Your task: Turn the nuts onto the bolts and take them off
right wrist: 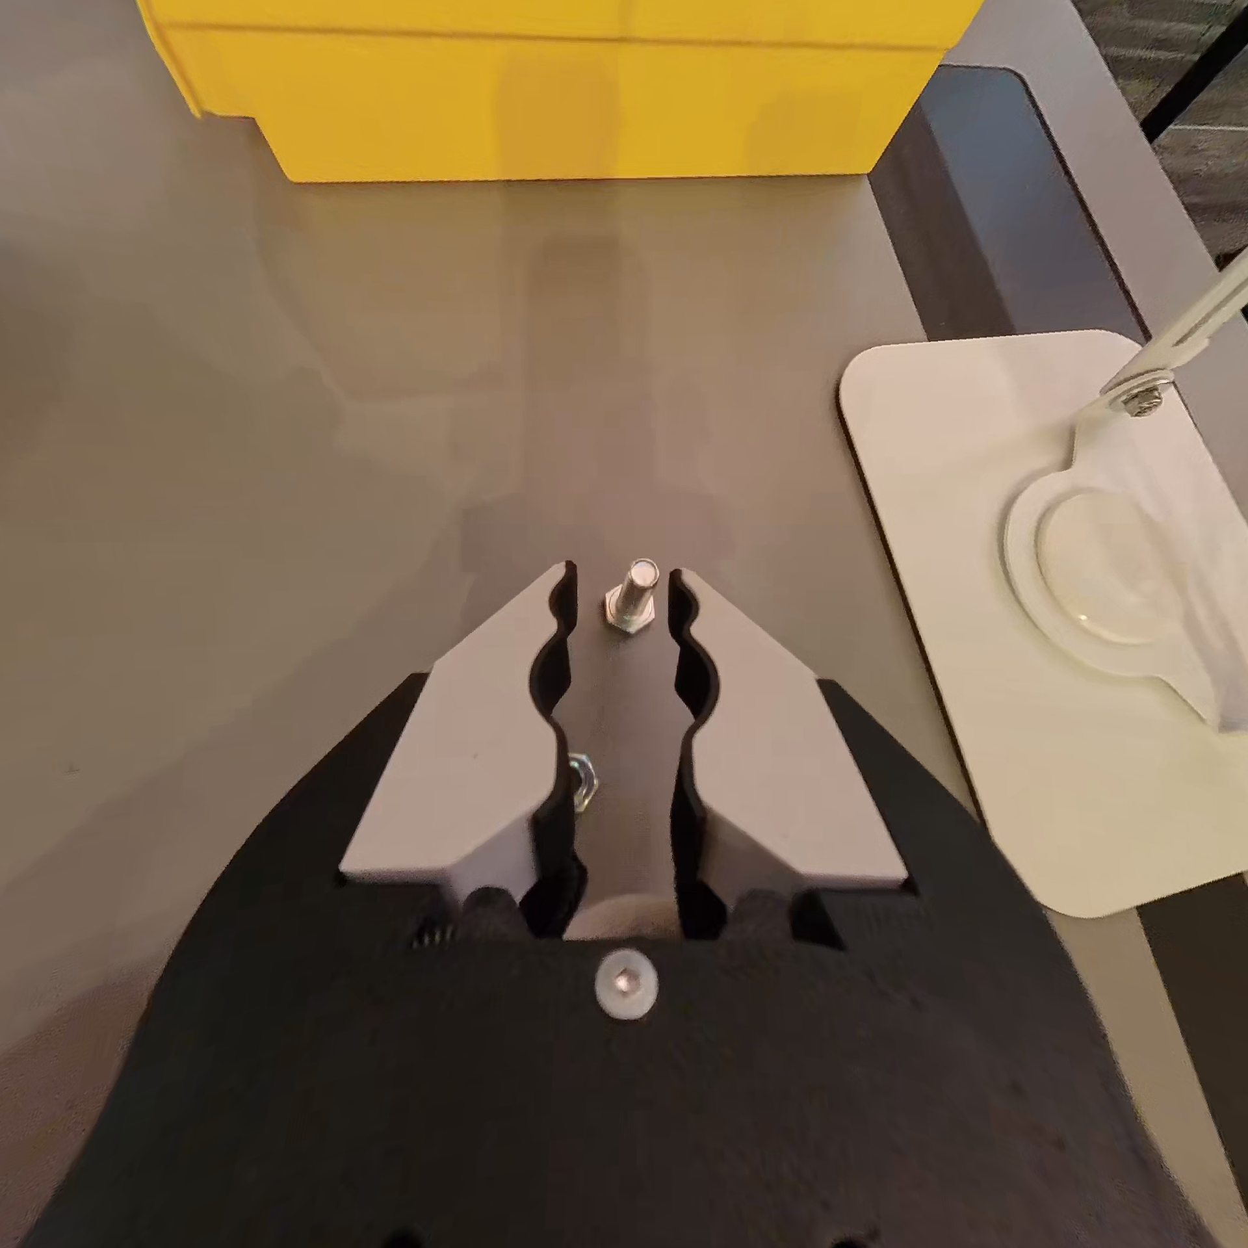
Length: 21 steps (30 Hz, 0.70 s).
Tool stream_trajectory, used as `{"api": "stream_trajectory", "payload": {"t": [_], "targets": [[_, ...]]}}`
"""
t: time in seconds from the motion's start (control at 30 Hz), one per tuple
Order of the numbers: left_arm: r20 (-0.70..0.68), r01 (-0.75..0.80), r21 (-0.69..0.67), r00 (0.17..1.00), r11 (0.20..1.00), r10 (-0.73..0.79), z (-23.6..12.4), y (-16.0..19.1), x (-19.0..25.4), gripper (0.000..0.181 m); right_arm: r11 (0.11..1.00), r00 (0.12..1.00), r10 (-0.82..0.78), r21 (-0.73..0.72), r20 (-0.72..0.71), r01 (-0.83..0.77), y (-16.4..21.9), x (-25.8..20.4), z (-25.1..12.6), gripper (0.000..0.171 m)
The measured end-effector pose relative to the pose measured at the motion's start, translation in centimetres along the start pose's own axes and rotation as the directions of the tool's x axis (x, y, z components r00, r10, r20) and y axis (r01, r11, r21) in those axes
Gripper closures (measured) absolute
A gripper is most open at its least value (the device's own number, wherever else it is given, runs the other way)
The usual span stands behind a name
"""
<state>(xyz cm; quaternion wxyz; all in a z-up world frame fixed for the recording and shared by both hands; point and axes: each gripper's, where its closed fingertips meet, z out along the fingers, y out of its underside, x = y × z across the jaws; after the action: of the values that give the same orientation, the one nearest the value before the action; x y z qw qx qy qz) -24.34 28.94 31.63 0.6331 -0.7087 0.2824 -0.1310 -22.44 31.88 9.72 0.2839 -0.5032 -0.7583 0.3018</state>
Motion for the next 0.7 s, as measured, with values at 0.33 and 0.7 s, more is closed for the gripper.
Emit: {"api": "stream_trajectory", "payload": {"t": [0.33,0.7], "targets": [[-0.018,-0.005,0.002,1.0,1.0,0.005,0.5,0.0,0.5,0.174,0.998,0.998,0.05,0.035,-0.038,-0.048,-0.3,1.1,0.2,0.164],[0.012,-0.162,-0.118,0.986,0.98,0.165,7.6,3.5,2.7,0.133,0.92,0.986,0.139,0.38,-0.096,-0.093,-7.0,4.0,-12.7,0.164]]}}
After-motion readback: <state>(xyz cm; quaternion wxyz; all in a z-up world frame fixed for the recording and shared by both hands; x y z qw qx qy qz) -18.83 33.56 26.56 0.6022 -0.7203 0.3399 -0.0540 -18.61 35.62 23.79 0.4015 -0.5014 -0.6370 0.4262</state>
